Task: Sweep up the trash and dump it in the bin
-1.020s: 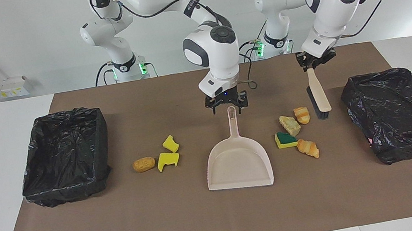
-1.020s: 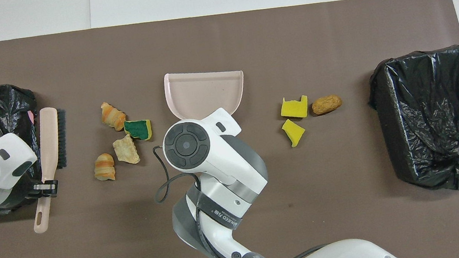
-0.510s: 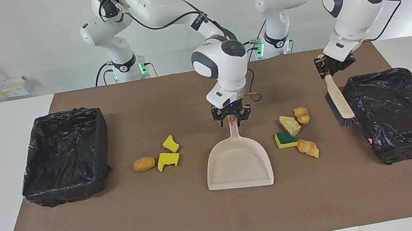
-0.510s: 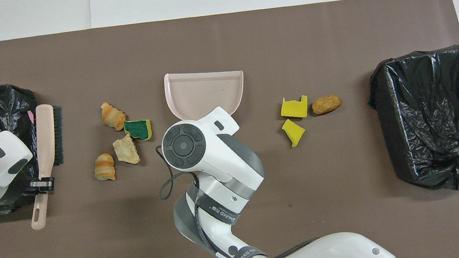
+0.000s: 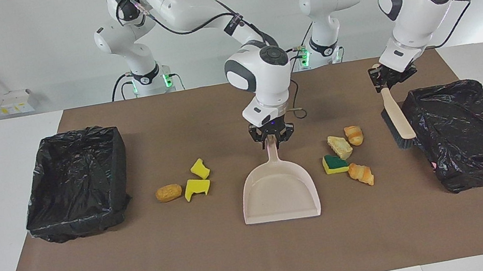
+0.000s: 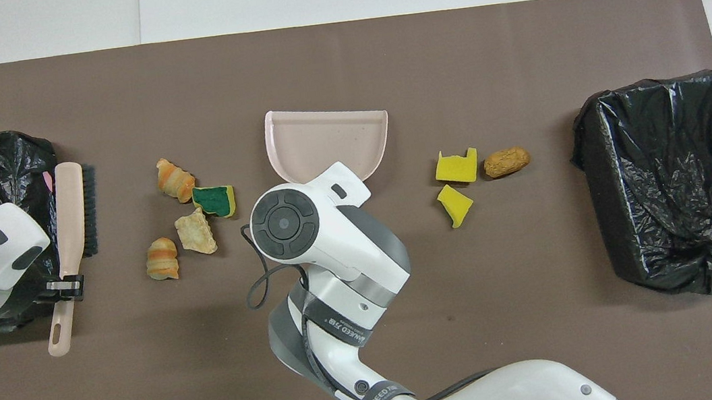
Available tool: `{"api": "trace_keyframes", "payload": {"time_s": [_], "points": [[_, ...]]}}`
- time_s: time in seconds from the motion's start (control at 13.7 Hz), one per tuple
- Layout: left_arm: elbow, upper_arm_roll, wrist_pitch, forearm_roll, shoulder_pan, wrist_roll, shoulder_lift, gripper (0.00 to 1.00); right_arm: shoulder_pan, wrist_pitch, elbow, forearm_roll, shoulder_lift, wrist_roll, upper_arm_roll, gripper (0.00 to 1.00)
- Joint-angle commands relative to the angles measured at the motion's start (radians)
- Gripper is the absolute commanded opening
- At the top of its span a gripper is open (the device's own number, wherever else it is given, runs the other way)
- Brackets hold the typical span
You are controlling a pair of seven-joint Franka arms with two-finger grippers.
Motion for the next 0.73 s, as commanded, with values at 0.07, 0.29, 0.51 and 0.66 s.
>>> {"api": "trace_keyframes", "payload": {"time_s": [0.07,0.29,0.51,0.66], "points": [[-0.018,-0.011,-0.016,0.002,0.016,-0.133,-0.003,0.0,-0.057,-0.052,-0.028,0.01,-0.098,-0.169,0.006,0.0],[-0.029,-0.011,-0.009,-0.059,0.017,-0.278,0.004,0.0,-0.125,-0.161,-0.052,0.099,-0.18,-0.564,0.006,0.0],[-0.081,-0.011,0.001,-0.073,0.018,-0.306,0.013,0.0,-0.146,-0.262,-0.052,0.127,-0.226,-0.798,0.003,0.0],[-0.134,-0.011,0.027,-0.073,0.005,-0.304,0.03,0.0,-0.168,-0.3,-0.053,0.109,-0.229,-0.945,0.003,0.0]]}}
